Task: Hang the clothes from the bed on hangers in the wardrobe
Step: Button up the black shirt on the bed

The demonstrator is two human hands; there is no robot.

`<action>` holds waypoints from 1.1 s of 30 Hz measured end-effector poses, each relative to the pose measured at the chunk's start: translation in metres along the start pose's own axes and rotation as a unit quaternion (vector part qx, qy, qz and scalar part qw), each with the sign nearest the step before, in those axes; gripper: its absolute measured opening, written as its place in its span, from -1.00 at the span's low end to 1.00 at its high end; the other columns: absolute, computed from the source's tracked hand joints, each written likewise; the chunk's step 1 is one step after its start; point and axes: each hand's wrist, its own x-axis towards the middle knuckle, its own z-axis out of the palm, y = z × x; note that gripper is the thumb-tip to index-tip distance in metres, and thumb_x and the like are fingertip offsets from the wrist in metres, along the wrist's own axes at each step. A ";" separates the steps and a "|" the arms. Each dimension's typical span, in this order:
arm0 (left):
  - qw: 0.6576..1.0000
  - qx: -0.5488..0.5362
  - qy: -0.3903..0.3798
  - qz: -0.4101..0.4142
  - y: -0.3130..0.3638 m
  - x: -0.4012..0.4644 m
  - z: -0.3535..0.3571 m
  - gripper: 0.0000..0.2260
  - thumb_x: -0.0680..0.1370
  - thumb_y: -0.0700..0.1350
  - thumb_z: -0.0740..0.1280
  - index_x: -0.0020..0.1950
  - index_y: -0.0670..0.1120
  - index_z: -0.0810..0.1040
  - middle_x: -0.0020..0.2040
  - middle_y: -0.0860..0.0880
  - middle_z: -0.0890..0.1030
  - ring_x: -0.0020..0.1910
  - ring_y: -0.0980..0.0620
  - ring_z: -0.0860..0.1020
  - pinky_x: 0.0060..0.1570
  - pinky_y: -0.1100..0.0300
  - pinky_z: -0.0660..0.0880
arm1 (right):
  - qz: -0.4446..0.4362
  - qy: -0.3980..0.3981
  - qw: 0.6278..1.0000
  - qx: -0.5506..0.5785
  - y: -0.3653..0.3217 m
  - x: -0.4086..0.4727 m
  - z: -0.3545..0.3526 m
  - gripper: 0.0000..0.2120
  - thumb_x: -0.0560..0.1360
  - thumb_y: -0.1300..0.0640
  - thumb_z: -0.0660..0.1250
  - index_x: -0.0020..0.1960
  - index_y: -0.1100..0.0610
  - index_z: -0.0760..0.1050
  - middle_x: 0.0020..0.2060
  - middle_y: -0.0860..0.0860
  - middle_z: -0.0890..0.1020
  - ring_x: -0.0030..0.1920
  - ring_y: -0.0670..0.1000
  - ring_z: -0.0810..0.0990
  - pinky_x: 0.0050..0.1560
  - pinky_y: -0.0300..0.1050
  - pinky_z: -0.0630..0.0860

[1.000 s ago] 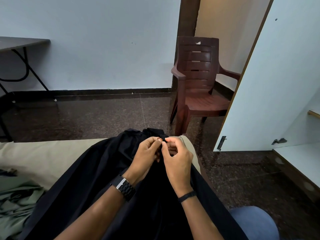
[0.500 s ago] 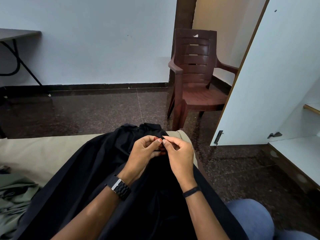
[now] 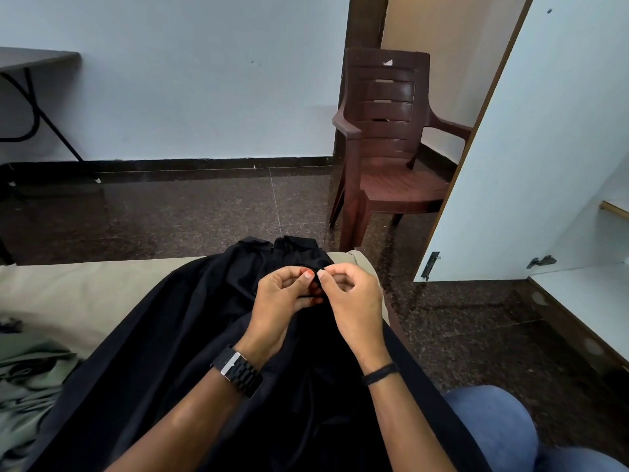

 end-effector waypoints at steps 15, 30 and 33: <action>1.000 0.027 0.002 -0.013 0.006 -0.003 0.000 -0.84 0.58 -0.29 0.27 -0.18 -0.21 0.58 -0.26 -0.09 0.64 -0.22 0.05 0.64 -0.20 0.27 0.58 | -0.171 0.002 0.964 -0.204 -0.007 -0.014 0.002 -0.90 0.55 0.19 0.32 -0.09 0.17 0.60 -0.23 0.00 0.62 -0.21 -0.05 0.57 -0.14 -0.11 0.54; 0.999 0.040 -0.029 0.009 0.019 0.005 0.000 -0.81 0.60 -0.22 0.25 -0.16 -0.21 0.60 -0.20 -0.11 0.67 -0.18 0.05 0.64 -0.18 0.25 0.58 | -0.017 -0.033 0.999 -0.034 -0.021 0.007 -0.003 -0.95 0.45 0.19 0.43 -0.20 0.10 0.63 -0.35 -0.12 0.63 -0.25 -0.19 0.62 -0.21 -0.37 0.54; 0.996 0.041 -0.077 0.012 0.034 0.013 -0.005 -0.82 0.58 -0.21 0.25 -0.17 -0.19 0.59 -0.24 -0.06 0.65 -0.20 0.07 0.62 -0.17 0.23 0.58 | 0.105 -0.098 0.978 0.153 -0.035 0.020 -0.003 -0.88 0.47 0.30 0.36 -0.24 0.21 0.60 -0.37 0.04 0.62 -0.32 -0.07 0.61 -0.28 -0.24 0.57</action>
